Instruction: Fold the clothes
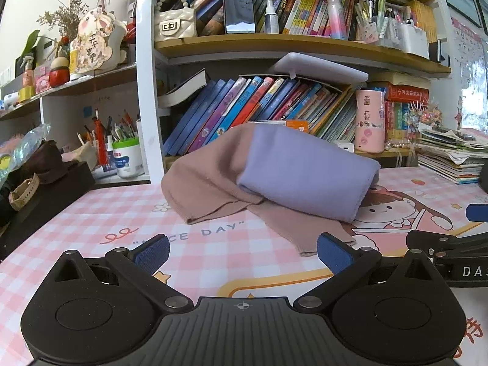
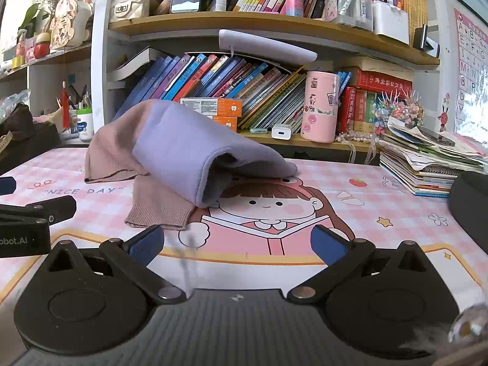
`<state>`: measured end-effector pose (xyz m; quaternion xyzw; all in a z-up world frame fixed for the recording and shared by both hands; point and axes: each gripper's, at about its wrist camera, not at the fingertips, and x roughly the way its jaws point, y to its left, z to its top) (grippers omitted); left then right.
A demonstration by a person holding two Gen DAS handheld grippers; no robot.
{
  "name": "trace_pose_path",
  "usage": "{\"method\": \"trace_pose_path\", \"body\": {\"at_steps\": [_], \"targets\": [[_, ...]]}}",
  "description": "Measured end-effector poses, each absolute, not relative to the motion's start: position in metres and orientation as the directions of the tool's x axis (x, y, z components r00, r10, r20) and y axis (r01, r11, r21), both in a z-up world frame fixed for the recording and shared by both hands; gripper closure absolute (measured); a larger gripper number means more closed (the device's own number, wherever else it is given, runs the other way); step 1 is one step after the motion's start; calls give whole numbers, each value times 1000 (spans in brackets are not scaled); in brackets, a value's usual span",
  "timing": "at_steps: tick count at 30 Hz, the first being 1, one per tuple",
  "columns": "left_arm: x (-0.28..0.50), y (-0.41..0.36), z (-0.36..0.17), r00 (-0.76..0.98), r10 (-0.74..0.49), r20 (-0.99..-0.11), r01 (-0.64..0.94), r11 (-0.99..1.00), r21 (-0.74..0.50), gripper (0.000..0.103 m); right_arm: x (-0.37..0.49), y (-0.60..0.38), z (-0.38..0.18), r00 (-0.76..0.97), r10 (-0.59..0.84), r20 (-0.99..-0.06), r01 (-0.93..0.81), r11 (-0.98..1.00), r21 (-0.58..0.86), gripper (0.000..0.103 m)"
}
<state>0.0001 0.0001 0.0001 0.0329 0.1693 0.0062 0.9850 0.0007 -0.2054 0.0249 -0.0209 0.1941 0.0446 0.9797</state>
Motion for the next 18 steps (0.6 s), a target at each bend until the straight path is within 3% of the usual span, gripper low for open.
{"method": "trace_pose_path", "body": {"at_steps": [18], "targets": [[3, 1, -3, 939, 37, -342, -15, 998, 67, 0, 1, -204, 25, 923, 77, -377, -98, 995, -37, 0]]}}
